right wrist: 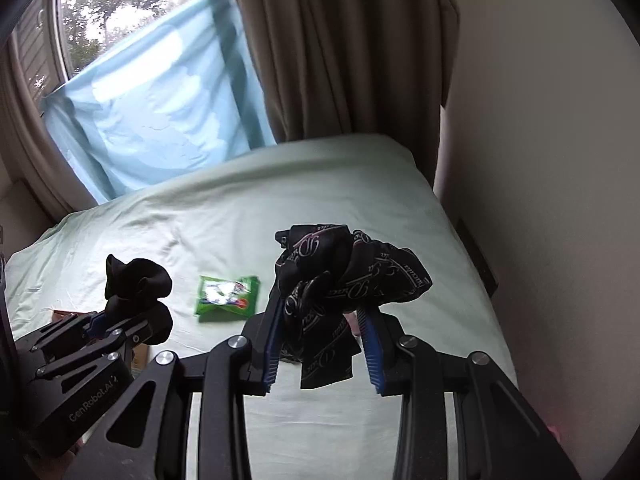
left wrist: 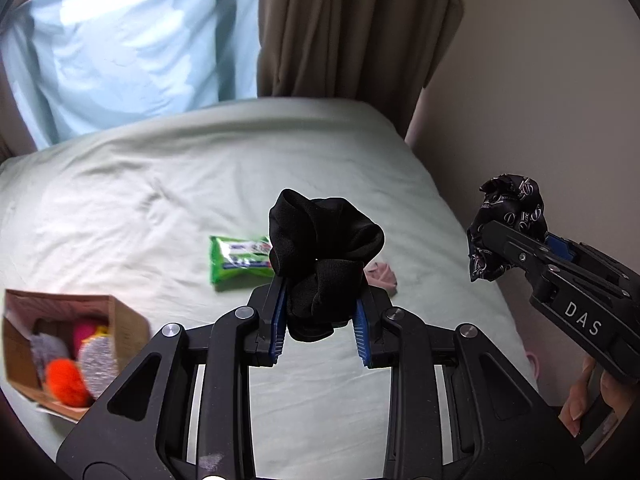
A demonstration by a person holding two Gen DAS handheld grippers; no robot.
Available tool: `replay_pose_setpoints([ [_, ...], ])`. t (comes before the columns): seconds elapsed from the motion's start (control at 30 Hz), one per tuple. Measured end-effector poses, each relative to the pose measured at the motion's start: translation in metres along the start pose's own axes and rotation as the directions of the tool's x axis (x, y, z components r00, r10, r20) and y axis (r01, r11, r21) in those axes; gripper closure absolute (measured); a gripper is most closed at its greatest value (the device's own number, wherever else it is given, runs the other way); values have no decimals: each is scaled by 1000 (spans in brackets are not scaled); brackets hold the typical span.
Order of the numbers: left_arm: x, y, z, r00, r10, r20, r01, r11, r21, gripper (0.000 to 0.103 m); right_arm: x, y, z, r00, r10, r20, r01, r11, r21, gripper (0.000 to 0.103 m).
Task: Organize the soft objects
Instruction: 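Carry both black cloths over the cardboard box with both tools, then release both black cloths into the box and withdraw both tools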
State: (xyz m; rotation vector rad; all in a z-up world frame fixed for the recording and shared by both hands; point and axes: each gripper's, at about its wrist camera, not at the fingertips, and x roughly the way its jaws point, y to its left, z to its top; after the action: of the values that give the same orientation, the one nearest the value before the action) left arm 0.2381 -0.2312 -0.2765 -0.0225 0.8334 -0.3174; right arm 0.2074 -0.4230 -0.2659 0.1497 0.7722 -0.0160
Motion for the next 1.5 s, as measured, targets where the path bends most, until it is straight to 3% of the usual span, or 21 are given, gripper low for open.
replay_pose_setpoints([
  [0.3, -101, 96, 19, 997, 58, 45, -55, 996, -65, 78, -61, 120, 18, 997, 77, 31, -75, 996, -58, 71],
  [0.47, -137, 172, 17, 993, 116, 35, -113, 989, -97, 78, -65, 200, 10, 990, 139, 15, -137, 987, -84, 71],
  [0.67, -154, 263, -2, 983, 183, -7, -183, 975, -127, 78, -48, 300, -2, 976, 214, -48, -218, 969, -113, 71],
  [0.9, -124, 357, -43, 968, 201, -154, -225, 962, -158, 78, 0, 381, -40, 946, 265, -189, -286, 954, -93, 71],
  [1.03, -87, 392, -69, 944, 179, -276, -235, 954, -184, 78, 39, 411, -57, 917, 274, -290, -303, 951, -61, 71],
  [1.2, -45, 417, -92, 908, 133, -399, -223, 956, -191, 78, 85, 419, -68, 879, 270, -393, -301, 953, -20, 71],
  [1.3, -17, 419, -104, 879, 123, -461, -223, 960, -169, 78, 117, 419, -74, 843, 276, -461, -304, 952, 14, 71],
  [1.5, 14, 424, -108, 842, 110, -529, -222, 963, -152, 78, 164, 425, -79, 770, 304, -561, -324, 944, 67, 71],
])
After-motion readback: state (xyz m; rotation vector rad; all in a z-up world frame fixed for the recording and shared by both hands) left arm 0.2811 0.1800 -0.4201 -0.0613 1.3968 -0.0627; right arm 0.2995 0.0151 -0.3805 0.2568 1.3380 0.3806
